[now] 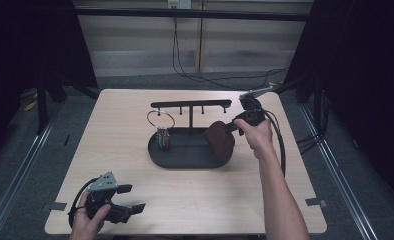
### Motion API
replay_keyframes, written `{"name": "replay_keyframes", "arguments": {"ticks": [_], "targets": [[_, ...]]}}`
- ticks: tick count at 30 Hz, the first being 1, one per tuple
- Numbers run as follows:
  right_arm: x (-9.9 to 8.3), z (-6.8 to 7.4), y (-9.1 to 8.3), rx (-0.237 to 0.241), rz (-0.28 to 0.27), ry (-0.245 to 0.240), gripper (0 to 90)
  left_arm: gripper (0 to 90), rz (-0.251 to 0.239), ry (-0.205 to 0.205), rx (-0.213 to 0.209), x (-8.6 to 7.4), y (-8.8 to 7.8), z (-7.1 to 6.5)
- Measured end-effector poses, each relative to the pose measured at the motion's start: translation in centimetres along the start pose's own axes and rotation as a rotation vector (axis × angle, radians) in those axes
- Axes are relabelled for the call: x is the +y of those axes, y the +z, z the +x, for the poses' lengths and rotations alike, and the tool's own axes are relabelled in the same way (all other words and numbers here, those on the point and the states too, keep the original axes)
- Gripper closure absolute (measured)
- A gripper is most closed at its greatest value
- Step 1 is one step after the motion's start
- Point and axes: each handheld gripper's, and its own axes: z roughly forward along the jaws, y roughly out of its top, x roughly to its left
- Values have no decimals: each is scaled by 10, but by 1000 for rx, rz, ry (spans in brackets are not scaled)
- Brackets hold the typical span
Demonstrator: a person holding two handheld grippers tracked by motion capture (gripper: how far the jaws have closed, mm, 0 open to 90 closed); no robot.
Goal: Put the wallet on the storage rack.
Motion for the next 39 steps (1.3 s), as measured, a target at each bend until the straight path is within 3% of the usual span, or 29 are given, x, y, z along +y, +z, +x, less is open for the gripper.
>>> {"name": "replay_keyframes", "arguments": {"ticks": [3,17,23,31,39], "targets": [[-1,-2,6,22,-12,16,845,162,0,-2,-1,0,0,0],[-12,-18,40,40,-39,64,844,163,2,-3,-5,0,-1,0],[-13,-15,48,8,-32,58,833,163,5,-2,-9,0,-1,0],[-21,-29,57,-18,-13,85,809,162,10,-7,-11,0,1,1],[-21,-26,54,-66,-5,37,726,163,10,-7,-14,1,2,2]]}}
